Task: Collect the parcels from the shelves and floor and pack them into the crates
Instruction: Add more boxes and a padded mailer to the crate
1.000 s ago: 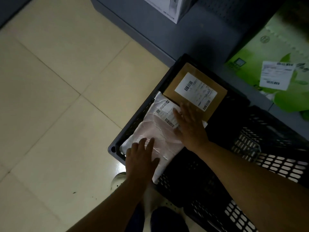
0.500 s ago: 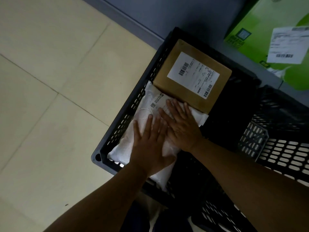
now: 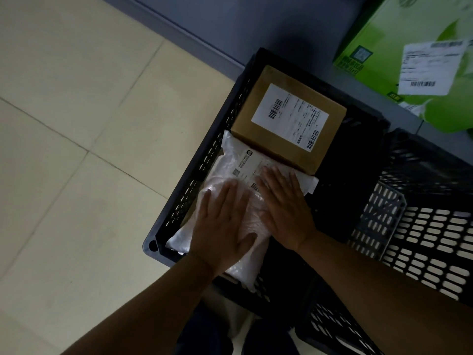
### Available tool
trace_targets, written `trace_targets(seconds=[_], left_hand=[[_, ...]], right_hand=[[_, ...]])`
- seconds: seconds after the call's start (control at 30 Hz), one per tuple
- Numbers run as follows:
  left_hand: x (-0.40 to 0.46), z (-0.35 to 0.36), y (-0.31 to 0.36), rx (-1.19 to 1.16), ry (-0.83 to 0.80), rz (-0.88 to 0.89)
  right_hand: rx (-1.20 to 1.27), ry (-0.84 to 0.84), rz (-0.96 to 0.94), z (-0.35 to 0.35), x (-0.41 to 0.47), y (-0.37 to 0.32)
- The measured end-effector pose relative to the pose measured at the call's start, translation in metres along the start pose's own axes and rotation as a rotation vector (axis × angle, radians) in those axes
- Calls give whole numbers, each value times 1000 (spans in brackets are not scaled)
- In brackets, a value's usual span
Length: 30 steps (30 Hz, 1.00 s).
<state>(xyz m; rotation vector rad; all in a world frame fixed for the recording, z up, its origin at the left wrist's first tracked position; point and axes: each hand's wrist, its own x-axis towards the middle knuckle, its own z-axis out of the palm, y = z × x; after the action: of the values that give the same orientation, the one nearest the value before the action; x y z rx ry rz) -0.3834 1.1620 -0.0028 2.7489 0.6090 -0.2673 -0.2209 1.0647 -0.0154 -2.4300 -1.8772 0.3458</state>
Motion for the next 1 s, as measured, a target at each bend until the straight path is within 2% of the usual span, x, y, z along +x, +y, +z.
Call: trace_targets(seconds=[0.17,0.43,0.53,0.7,0.8,1.0], left_hand=[[16,-4,-19,91,-5,119],[29,2,-20,101,-165,106],[25,-5,-21,64,-134,114],[8,-3,-17,-15,44,162],[3,2,-20,-4,4,160],[6,7,-20,0,-103,150]], right_hand=[[-77,-53,43,11,5,-13],[-171,-85,18,13,6,-3],[-130,-23,8,4,11,-6],[-5,10,-59,1,42,-11],[42,-14,-51,7,49,-16],[-99,-113,-43,7,46,-12]])
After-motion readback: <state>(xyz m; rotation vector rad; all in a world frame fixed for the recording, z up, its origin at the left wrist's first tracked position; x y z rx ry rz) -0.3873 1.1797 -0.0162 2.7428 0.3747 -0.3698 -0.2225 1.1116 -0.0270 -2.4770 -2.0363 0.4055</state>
